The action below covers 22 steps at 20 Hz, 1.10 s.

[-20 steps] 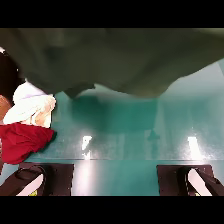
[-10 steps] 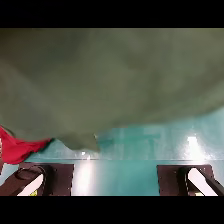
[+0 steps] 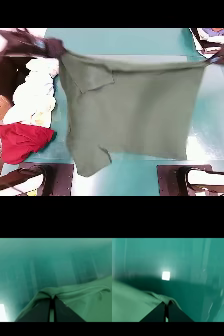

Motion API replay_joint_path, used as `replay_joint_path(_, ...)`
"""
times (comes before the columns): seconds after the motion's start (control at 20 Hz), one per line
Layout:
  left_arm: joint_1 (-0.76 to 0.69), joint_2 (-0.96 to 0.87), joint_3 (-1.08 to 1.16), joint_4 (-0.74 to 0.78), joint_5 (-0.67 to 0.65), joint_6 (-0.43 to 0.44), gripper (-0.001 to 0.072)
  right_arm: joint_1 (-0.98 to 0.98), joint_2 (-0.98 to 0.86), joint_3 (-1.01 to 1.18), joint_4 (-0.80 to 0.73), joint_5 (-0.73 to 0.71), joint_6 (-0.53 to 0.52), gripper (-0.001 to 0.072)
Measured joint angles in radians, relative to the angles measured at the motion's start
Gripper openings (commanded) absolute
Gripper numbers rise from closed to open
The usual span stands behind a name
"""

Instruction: Fold the shirts.

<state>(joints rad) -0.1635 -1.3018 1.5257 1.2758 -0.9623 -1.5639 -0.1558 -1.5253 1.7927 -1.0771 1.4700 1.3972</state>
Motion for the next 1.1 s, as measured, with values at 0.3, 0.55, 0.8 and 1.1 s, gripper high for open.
replay_joint_path(0.3, 0.052, -0.233, 0.081, -0.031, 0.139, 0.019, 0.0044, 0.062, -0.239, 0.127, -0.038, -0.096, 0.001, 0.0012)
replay_joint_path(0.55, 0.125, -0.274, 0.14, -0.053, -0.037, 0.078, 0.0043, 0.073, -0.271, 0.168, -0.043, -0.049, -0.037, 0.0012)
replay_joint_path(0.8, 0.132, -0.283, 0.041, -0.053, -0.186, 0.171, 0.0044, 0.09, -0.216, -0.031, -0.084, -0.063, -0.05, 0.0012)
replay_joint_path(1.1, 0.139, -0.283, -0.098, -0.051, -0.198, 0.121, 0.053, 0.097, -0.137, -0.275, -0.095, -0.148, -0.055, 0.0396)
